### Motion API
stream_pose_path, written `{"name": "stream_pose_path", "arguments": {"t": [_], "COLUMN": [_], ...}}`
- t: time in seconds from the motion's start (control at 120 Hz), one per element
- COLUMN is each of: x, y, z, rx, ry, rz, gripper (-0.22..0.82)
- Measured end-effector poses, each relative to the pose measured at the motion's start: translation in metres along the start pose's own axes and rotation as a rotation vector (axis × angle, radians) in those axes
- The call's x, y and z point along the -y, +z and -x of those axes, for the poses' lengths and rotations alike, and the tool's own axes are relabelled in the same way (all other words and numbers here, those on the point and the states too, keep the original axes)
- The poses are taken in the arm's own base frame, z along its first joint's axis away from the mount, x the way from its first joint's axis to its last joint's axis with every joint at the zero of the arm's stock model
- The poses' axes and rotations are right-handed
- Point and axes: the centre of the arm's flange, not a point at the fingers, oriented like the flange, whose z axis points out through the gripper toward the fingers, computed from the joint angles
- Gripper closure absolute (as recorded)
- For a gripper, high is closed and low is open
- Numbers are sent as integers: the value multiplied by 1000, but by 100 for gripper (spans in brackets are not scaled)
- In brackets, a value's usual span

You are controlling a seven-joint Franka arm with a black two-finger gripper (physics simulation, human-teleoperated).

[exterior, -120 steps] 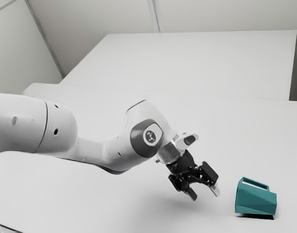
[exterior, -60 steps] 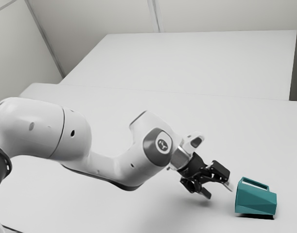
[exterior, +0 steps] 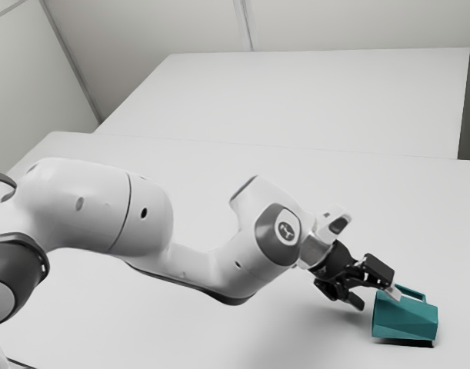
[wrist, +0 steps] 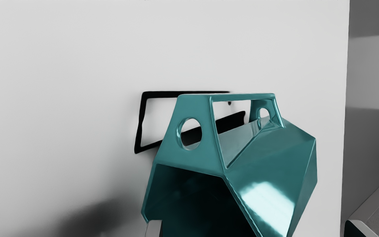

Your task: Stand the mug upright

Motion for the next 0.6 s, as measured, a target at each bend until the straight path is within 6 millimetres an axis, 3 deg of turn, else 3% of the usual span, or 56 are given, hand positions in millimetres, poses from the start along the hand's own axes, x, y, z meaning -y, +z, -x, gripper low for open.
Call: {"name": "stream_pose_path", "arguments": {"t": [0.475, 0.55, 0.6], "x": [-27, -31, -32], "y": [40, 44, 45], "z": [-19, -21, -22], "rx": [6, 5, 6], "ry": [96, 112, 121], "rz": [22, 23, 22], "gripper": [0, 5, 13]}}
